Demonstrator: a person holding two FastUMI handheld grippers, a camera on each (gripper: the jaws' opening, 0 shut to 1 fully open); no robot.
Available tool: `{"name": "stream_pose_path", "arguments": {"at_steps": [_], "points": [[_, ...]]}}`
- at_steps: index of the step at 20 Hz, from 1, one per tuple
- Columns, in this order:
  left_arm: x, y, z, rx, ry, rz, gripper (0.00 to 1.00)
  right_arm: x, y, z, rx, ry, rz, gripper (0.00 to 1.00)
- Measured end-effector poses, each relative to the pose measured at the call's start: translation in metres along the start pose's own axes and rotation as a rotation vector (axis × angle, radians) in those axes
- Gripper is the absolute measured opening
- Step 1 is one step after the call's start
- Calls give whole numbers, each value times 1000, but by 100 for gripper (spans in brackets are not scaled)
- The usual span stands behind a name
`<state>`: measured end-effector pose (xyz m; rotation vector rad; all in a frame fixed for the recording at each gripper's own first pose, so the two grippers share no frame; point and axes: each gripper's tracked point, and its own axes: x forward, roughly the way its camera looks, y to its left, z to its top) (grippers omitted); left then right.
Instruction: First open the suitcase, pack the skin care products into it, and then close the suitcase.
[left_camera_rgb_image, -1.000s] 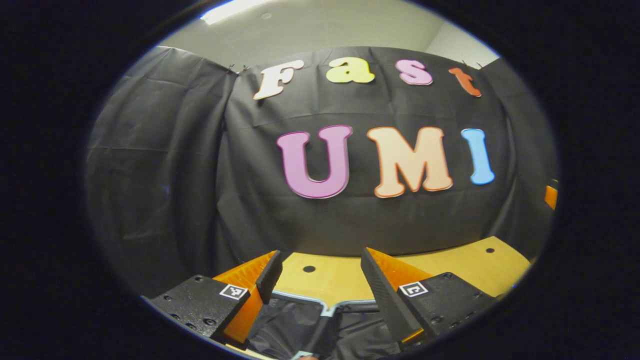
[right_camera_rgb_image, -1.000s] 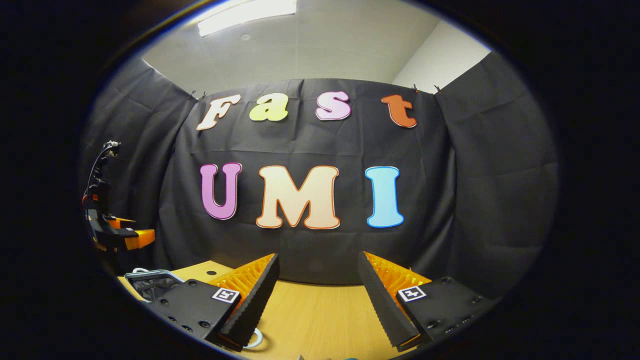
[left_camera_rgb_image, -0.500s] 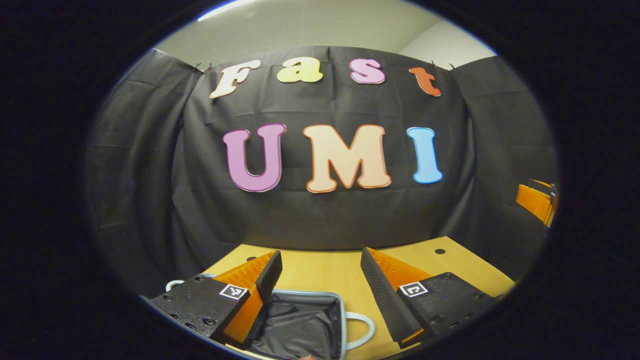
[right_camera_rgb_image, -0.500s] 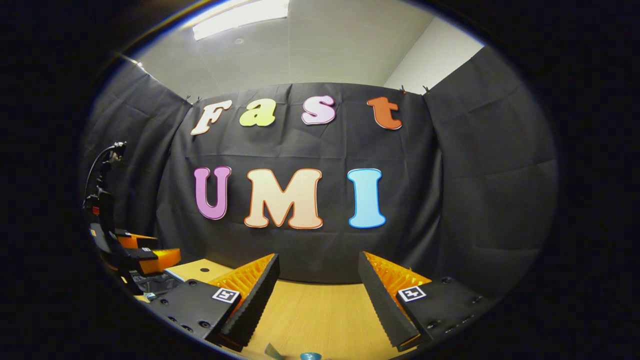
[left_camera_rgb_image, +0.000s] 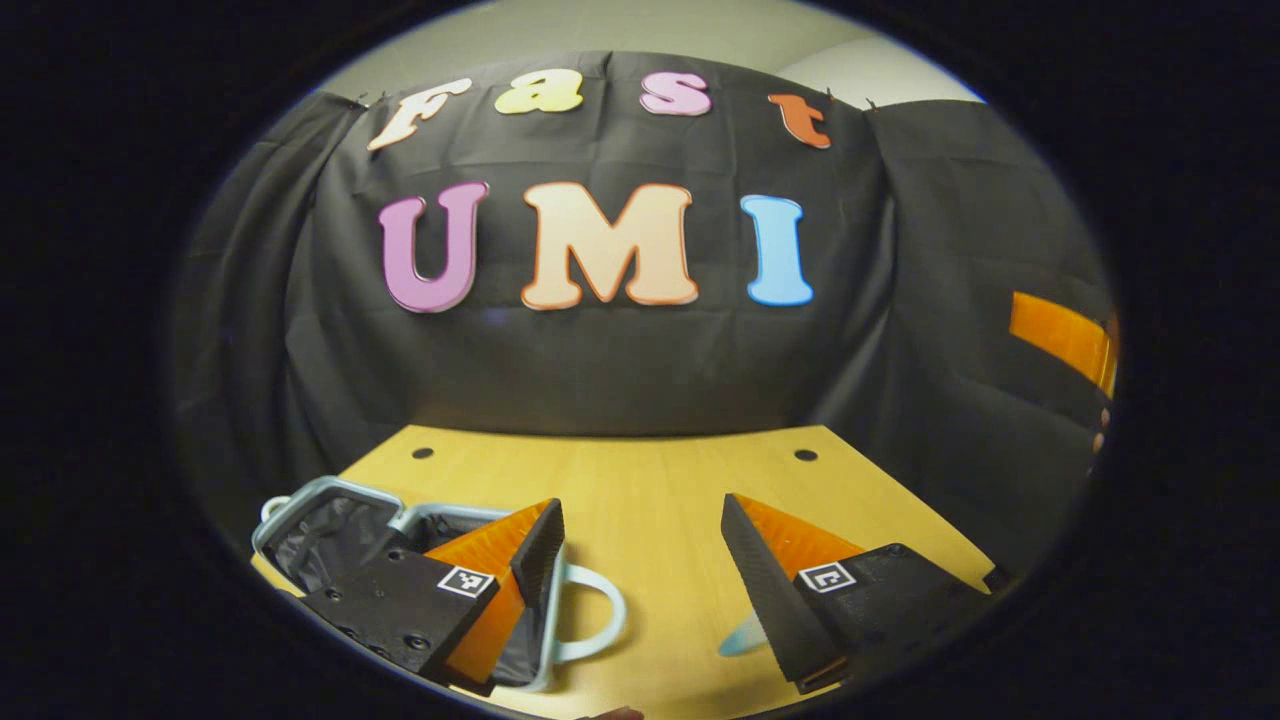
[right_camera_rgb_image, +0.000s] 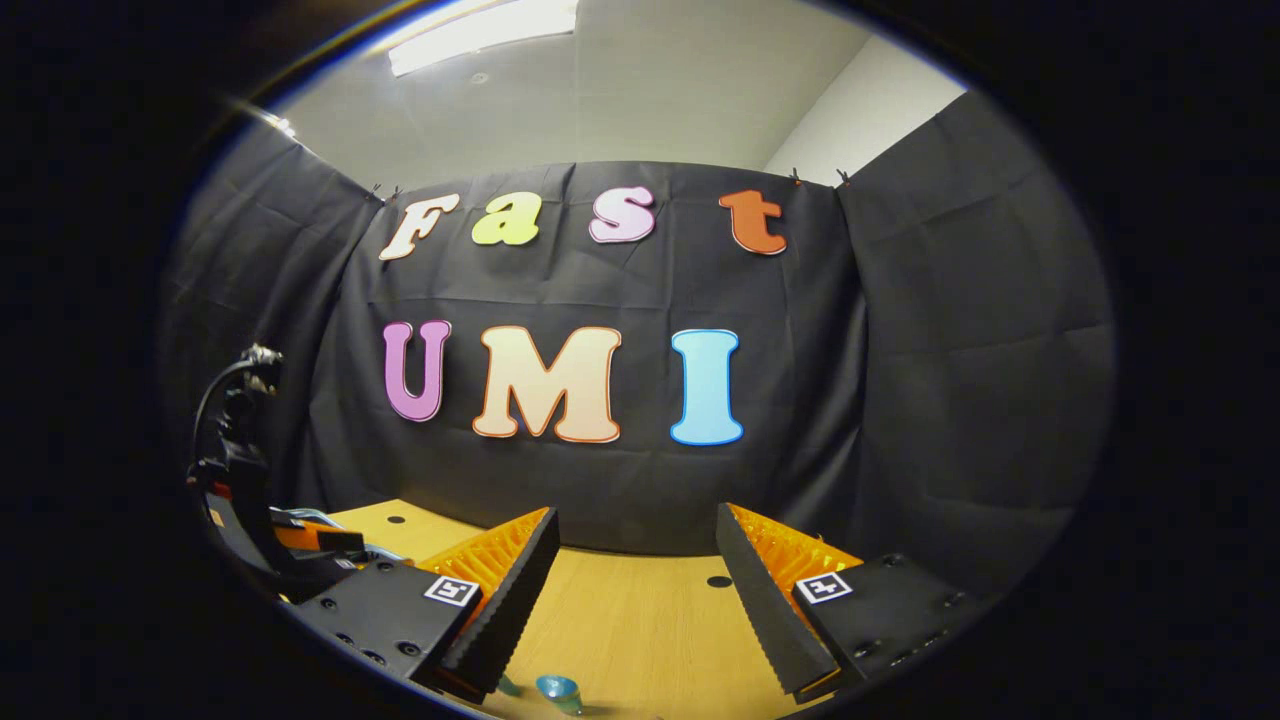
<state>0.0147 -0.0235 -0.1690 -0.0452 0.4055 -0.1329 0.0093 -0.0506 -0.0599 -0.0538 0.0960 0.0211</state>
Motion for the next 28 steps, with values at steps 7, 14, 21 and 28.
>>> {"name": "stream_pose_path", "arguments": {"at_steps": [7,14,21,28], "points": [[13,-56,-84,9,166,-93,95,-14,-33,-10,-48,28,-40,99],[21,-68,-156,-6,319,-135,92,-18,-51,-24,-90,77,-91,100],[33,-70,-191,0,434,-176,43,-12,-34,-40,-97,116,-101,99],[30,-44,-139,-49,394,-204,22,-5,9,-87,-69,182,-22,99]]}}
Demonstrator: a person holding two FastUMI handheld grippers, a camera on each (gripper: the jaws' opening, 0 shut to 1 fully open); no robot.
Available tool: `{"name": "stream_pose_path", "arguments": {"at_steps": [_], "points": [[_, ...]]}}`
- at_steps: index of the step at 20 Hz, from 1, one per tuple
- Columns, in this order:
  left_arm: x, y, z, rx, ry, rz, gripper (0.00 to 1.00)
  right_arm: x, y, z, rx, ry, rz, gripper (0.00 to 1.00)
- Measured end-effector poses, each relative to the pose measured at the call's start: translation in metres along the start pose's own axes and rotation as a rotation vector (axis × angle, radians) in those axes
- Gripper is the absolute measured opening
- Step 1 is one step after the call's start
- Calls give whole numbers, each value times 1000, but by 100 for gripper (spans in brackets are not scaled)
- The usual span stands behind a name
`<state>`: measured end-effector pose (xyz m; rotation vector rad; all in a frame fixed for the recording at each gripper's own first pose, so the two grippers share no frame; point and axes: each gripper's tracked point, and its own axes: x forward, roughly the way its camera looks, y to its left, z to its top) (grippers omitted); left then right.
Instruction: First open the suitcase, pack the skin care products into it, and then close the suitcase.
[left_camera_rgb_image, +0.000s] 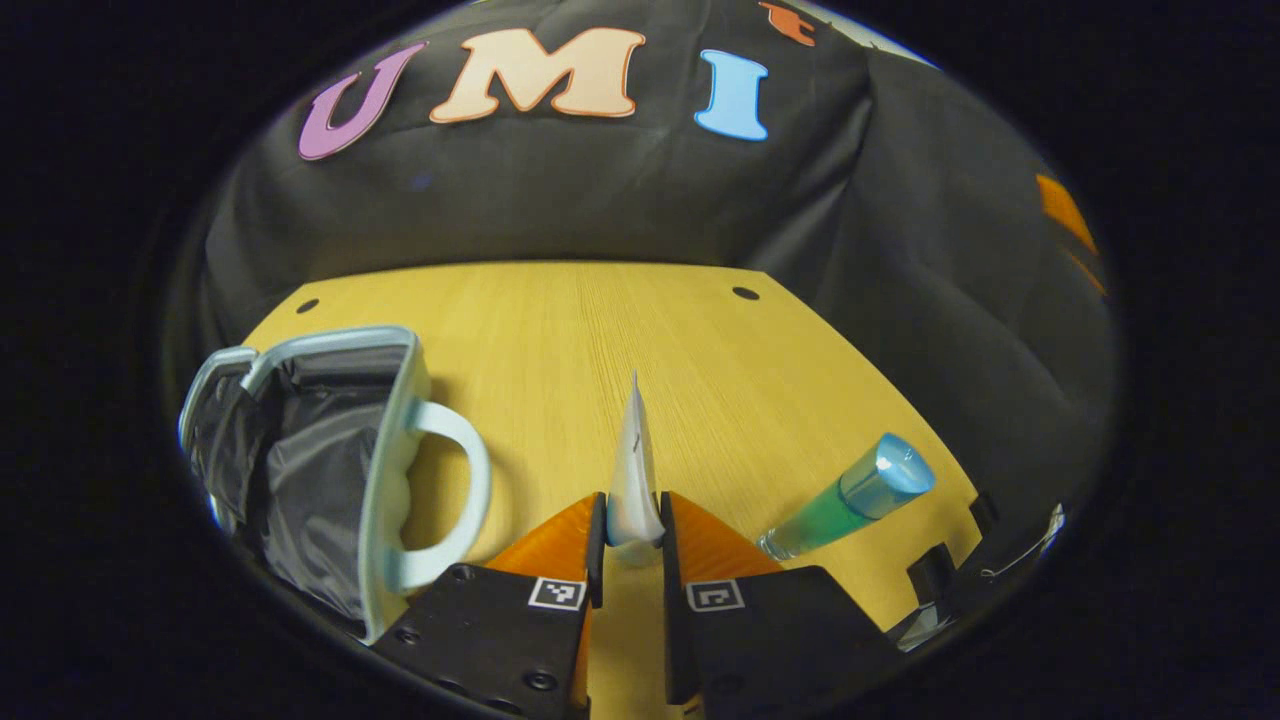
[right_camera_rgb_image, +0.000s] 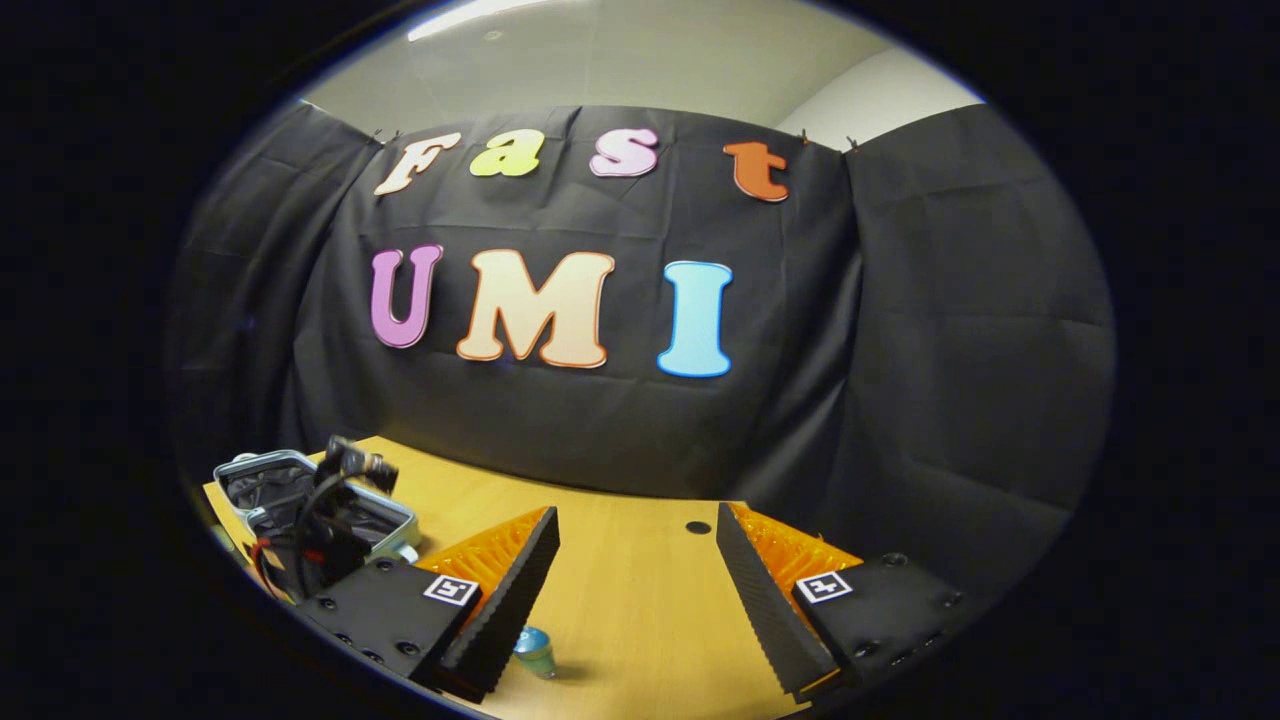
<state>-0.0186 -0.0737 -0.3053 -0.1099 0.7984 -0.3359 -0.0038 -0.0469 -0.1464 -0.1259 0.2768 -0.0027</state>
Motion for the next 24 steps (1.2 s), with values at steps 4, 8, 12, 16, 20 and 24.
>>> {"name": "stream_pose_path", "arguments": {"at_steps": [4,8,12,16,20,24], "points": [[-30,12,29,28,-42,18,22,8,30,-34,16,57,63,99],[-58,21,55,42,-88,36,22,15,60,-81,6,137,129,99],[-82,32,72,44,-126,62,22,17,78,-140,-31,219,169,96],[-96,47,73,54,-123,99,22,9,90,-197,-50,333,207,80],[-103,56,68,54,-106,126,22,6,95,-236,-49,413,225,73],[-105,66,64,49,-92,149,22,9,93,-236,16,452,237,46]]}}
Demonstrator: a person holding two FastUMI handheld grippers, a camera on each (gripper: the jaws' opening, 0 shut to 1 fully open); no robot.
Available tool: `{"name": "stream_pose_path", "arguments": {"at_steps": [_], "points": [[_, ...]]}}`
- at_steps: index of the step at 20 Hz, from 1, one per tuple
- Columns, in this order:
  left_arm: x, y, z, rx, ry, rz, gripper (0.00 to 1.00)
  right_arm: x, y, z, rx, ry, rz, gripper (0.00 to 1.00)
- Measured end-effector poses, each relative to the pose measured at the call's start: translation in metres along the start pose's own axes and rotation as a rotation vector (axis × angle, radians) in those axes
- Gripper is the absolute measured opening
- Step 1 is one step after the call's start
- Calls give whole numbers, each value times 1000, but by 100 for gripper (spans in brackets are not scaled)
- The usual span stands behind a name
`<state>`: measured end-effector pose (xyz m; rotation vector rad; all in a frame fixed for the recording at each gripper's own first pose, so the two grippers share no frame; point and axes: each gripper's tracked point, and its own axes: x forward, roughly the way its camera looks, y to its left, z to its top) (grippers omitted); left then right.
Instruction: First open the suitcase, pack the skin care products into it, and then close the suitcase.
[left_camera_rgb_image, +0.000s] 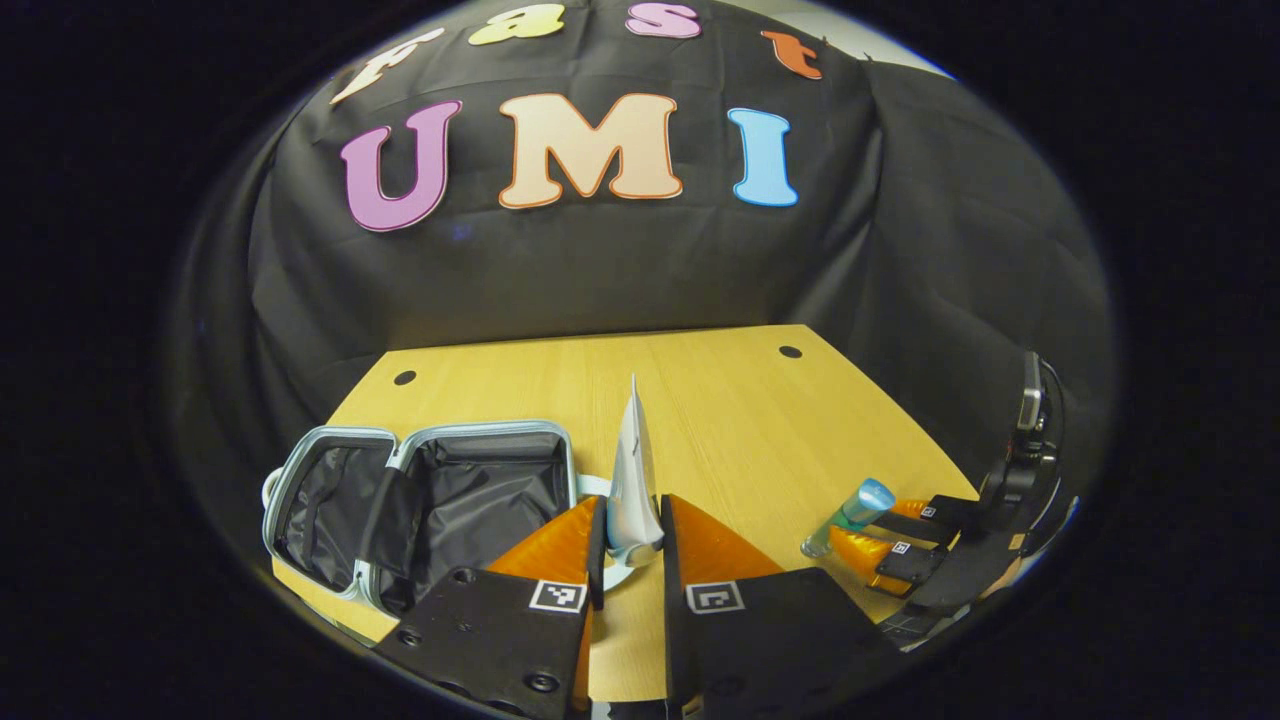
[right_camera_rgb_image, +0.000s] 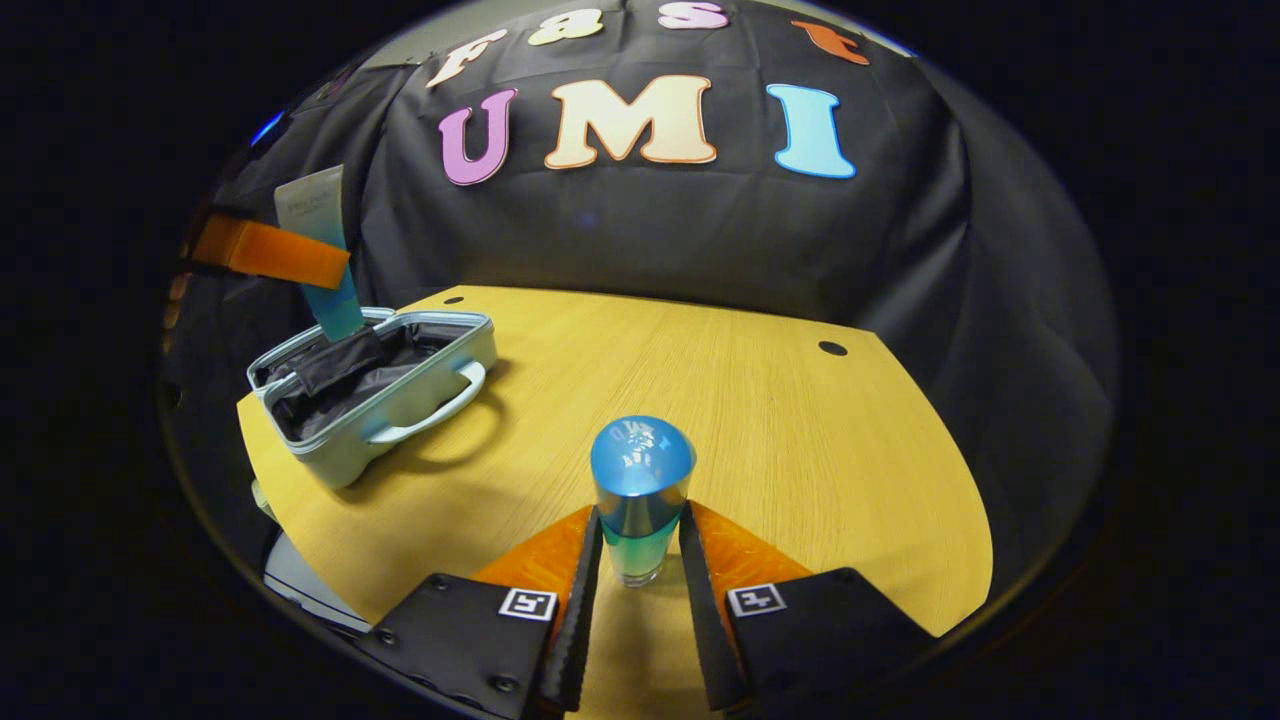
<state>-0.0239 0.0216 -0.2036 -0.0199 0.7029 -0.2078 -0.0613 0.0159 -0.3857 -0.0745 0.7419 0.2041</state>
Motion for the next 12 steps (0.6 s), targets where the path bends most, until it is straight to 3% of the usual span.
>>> {"name": "stream_pose_path", "arguments": {"at_steps": [5,12], "points": [[-1,23,-8,-17,30,36,22,-9,16,22,46,14,60,43],[2,95,-50,-46,196,148,22,-29,72,82,108,-24,203,43]]}}
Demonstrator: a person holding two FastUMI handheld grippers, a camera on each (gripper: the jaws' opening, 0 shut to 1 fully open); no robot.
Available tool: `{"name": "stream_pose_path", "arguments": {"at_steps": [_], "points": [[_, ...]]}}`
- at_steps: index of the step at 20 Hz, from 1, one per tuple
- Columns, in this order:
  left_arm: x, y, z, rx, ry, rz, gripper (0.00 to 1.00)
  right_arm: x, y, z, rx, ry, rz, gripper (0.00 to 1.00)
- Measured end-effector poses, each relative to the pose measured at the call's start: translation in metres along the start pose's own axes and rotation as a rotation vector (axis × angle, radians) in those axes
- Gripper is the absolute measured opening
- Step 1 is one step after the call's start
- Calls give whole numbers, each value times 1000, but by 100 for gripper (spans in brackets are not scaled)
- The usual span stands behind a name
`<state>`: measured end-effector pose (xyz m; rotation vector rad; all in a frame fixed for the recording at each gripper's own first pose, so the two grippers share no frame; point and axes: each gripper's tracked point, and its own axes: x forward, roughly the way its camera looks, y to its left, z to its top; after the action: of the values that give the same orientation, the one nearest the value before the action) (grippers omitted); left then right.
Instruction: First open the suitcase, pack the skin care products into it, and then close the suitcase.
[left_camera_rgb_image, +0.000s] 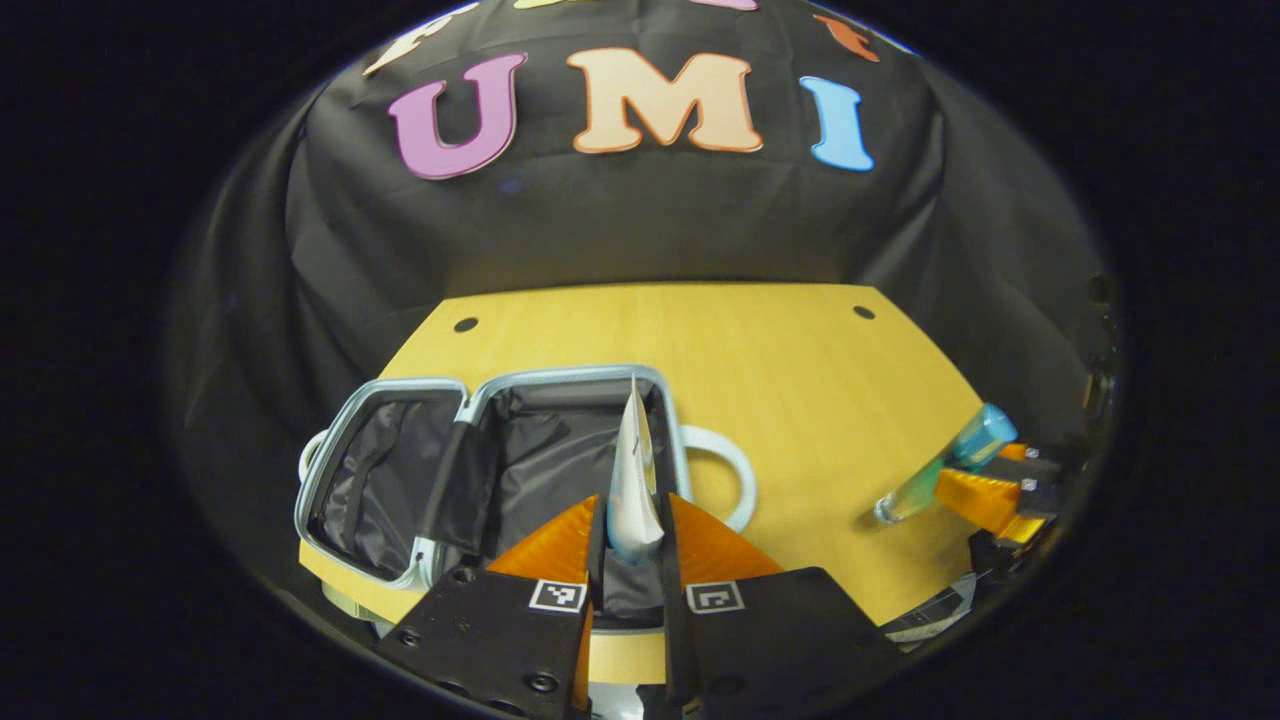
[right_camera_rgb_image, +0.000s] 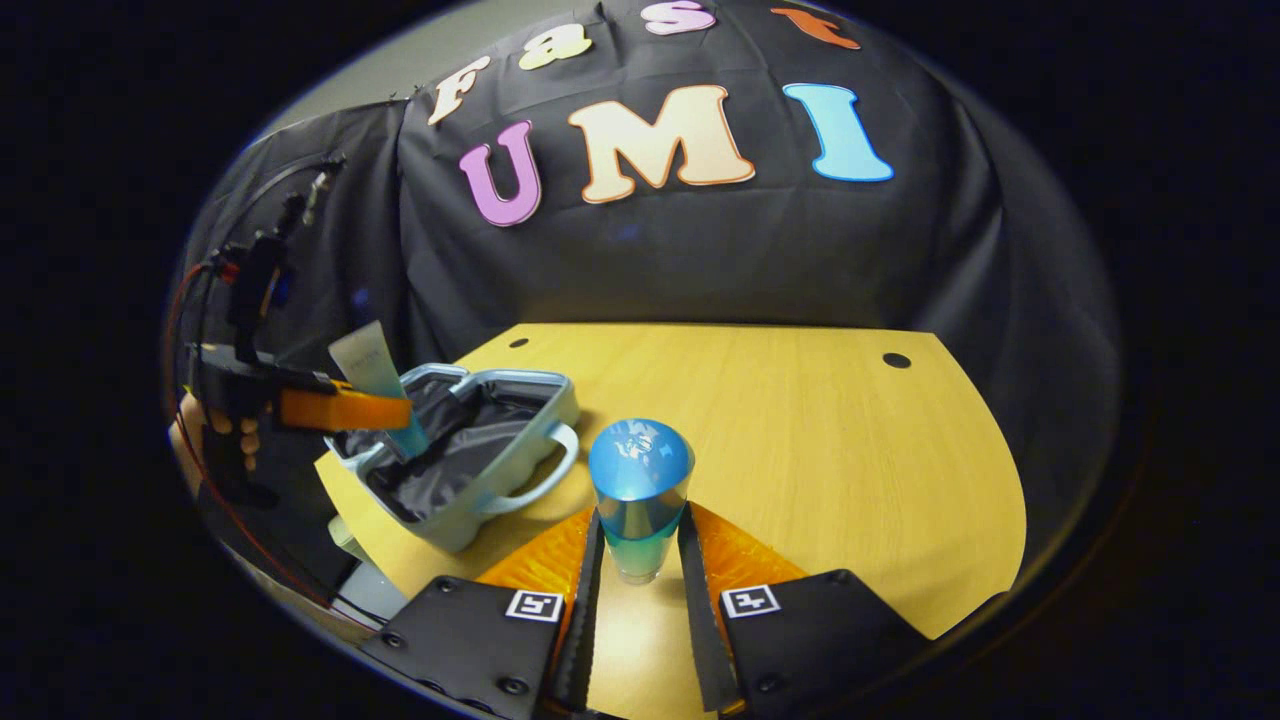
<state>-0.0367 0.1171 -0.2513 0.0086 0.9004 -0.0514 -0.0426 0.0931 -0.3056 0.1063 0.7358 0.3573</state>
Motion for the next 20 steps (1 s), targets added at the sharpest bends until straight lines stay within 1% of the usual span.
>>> {"name": "stream_pose_path", "arguments": {"at_steps": [1,2,5,9,11,14,15,16,17,18,20], "points": [[6,11,-8,0,33,10,22,0,9,6,11,-1,17,41],[11,19,-18,0,79,19,22,0,19,9,26,-2,35,43],[30,41,-42,2,191,24,22,2,46,16,60,10,85,43],[52,60,-68,-20,314,15,22,7,71,17,49,33,109,43],[64,65,-75,-25,341,3,22,11,85,19,54,45,126,43],[79,70,-83,-31,366,-26,22,22,110,21,95,73,161,43],[83,70,-74,-22,331,-42,22,26,118,23,104,83,171,43],[88,69,-73,-19,329,-62,22,31,127,22,107,89,178,40],[88,71,-75,-17,336,-71,22,36,136,22,102,101,185,43],[93,70,-70,-16,314,-86,23,42,145,21,98,110,188,46],[100,71,-71,-20,312,-121,24,55,162,21,96,123,194,40]]}}
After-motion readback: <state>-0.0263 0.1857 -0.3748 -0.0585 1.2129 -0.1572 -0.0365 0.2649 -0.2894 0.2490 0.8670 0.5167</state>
